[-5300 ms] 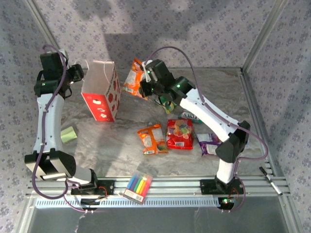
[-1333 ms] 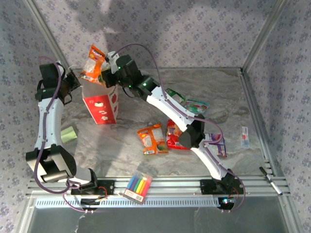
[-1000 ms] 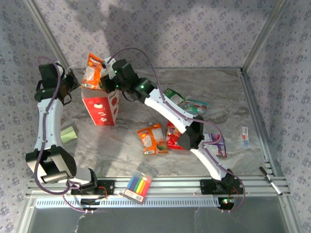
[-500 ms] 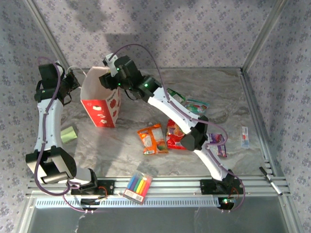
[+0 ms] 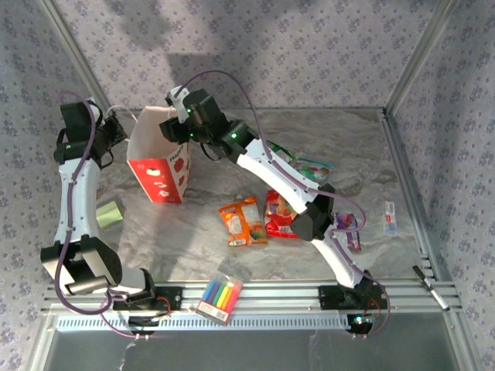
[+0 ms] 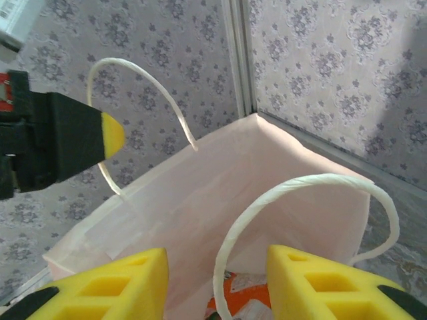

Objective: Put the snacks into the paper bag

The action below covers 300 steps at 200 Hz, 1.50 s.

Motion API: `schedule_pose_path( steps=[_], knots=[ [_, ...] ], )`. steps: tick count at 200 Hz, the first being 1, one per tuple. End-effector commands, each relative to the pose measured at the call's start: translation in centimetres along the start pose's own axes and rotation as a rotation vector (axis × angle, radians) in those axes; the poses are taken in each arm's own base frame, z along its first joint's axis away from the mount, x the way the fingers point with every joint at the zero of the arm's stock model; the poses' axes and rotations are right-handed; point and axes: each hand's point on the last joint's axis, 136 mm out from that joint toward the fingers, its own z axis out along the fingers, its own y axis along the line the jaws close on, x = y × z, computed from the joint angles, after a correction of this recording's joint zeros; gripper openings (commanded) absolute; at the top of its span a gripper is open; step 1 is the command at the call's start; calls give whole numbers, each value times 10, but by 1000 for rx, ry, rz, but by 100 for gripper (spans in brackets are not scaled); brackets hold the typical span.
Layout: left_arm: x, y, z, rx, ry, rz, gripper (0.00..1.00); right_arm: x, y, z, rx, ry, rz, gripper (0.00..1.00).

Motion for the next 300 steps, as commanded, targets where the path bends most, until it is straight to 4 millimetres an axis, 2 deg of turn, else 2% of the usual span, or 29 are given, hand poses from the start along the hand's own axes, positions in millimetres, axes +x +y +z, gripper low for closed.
schedule_pose_path(
  steps=[1, 38, 67, 85, 111, 134, 163, 195, 216, 252, 300],
  knots=[
    [-19, -10, -19, 35, -62, 12, 5, -10, -3, -8, 35, -27, 9, 47],
    [-18, -10, -19, 37, -59, 11, 5, -7, 2, 4, 0, -40, 27, 49],
    [-20, -13, -20, 46, -64, 9, 5, 4, -3, 16, 6, -21, 65, 52],
    [-20, -13, -21, 47, -67, 10, 5, 11, -9, 22, 16, -9, 90, 57],
    [-21, -13, -23, 48, -71, 15, 5, 15, -14, 28, 13, -3, 118, 56],
    [-20, -13, -23, 48, -69, 14, 5, 18, -14, 33, 2, 0, 130, 48],
    [-19, -13, -24, 49, -66, 16, 5, 20, -14, 34, -5, 2, 137, 25],
    [-20, -15, -26, 60, -68, 6, 5, 7, -12, 23, -15, -17, 123, 0],
    [-21, -20, -27, 88, -70, -18, 4, -4, -12, 9, -14, -24, 101, 0],
    [-26, -43, -35, 173, -78, -53, 4, -18, -16, -11, 17, -38, 58, 0],
    [-24, -68, -42, 223, -76, -39, 3, -39, -32, -33, 69, -80, 10, 0]
  ],
)
